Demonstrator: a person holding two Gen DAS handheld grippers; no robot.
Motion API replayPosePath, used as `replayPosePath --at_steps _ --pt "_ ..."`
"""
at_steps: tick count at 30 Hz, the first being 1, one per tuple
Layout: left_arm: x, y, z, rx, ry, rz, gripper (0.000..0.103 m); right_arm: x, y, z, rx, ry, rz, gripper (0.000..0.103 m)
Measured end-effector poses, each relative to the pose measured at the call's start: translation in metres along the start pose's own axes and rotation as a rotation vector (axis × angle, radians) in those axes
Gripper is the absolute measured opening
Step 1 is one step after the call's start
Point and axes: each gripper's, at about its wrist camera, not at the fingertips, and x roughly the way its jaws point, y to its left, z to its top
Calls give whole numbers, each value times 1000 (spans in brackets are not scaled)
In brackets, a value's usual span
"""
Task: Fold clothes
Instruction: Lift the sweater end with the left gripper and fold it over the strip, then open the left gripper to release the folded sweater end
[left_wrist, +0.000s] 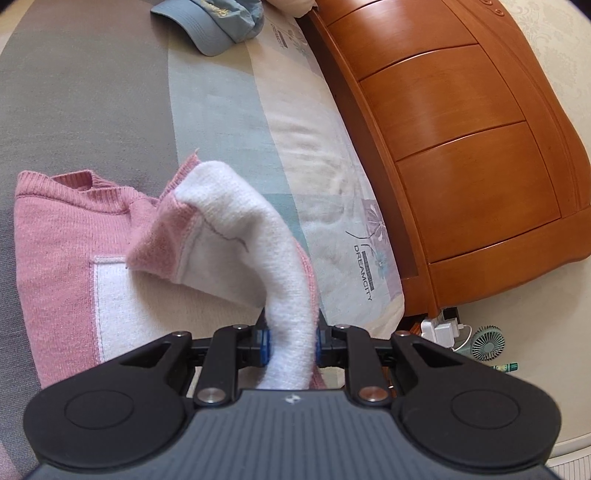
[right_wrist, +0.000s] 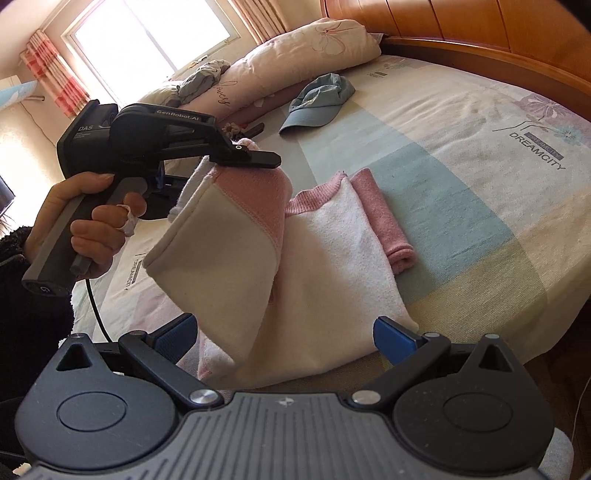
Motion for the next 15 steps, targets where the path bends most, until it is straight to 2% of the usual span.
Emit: replayPosePath --at_steps 15 --pt "56 -1 11 -24 85 56 19 9 -19 -2 39 45 -42 103"
